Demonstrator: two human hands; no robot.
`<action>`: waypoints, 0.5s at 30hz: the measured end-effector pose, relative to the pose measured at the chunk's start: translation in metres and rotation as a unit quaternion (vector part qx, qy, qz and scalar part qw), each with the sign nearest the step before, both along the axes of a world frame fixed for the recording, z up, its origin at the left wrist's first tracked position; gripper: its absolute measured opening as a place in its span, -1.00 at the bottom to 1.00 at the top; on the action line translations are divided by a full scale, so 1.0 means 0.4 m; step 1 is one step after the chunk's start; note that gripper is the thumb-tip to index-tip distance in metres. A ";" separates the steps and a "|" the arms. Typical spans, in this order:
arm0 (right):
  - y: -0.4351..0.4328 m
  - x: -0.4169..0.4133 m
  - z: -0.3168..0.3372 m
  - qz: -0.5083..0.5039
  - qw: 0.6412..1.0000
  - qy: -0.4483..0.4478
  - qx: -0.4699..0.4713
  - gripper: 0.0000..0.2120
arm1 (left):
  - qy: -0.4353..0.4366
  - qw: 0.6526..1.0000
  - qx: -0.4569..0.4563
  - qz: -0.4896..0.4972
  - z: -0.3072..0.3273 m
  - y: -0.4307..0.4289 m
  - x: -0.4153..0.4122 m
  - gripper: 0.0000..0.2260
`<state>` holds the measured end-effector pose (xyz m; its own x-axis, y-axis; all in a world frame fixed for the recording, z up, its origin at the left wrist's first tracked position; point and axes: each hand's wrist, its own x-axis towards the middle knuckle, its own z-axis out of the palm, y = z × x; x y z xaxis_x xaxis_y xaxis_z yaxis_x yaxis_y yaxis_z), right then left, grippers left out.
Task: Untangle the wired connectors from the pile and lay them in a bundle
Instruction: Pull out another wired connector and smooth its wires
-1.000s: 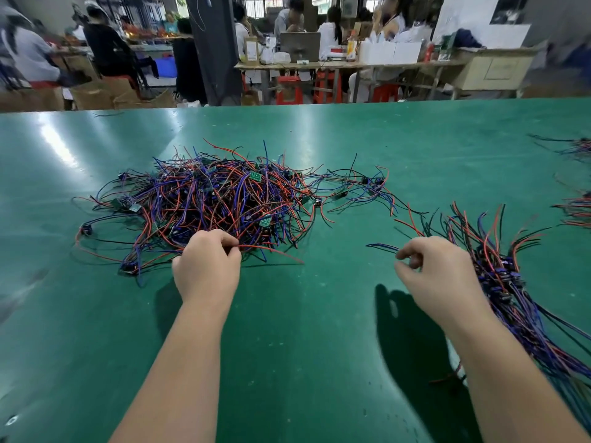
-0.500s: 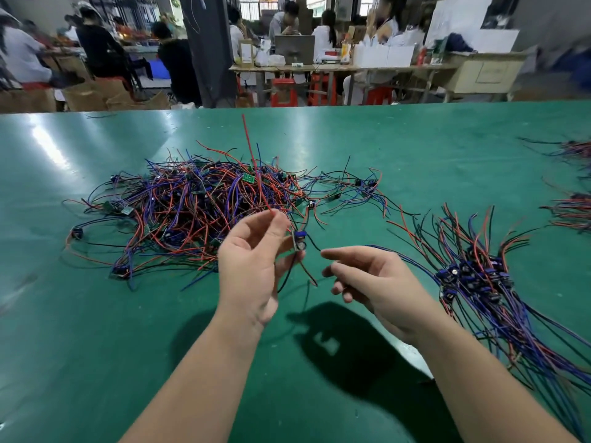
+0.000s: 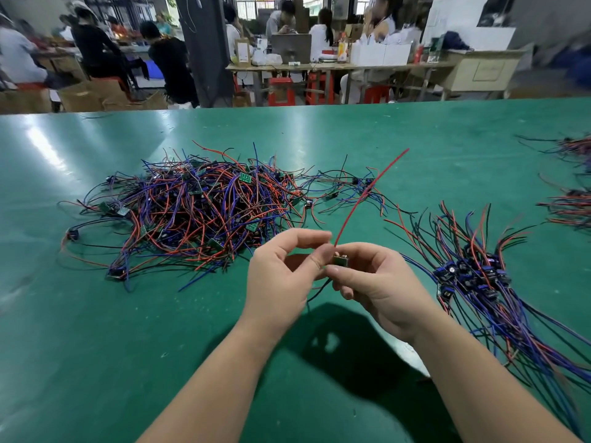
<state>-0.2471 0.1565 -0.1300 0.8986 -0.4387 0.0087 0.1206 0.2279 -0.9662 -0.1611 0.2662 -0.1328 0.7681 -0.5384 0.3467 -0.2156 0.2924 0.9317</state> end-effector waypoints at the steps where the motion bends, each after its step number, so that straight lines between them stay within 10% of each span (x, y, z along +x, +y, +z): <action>1: -0.001 0.001 0.001 -0.011 1.000 0.005 0.020 -0.76 | 0.009 1.000 -0.004 0.005 -0.001 -0.004 -0.003 -0.83; 15: -0.016 0.008 0.001 -0.081 0.982 0.031 0.168 -0.85 | -0.294 0.942 0.125 0.106 -0.021 0.003 -0.001 -0.76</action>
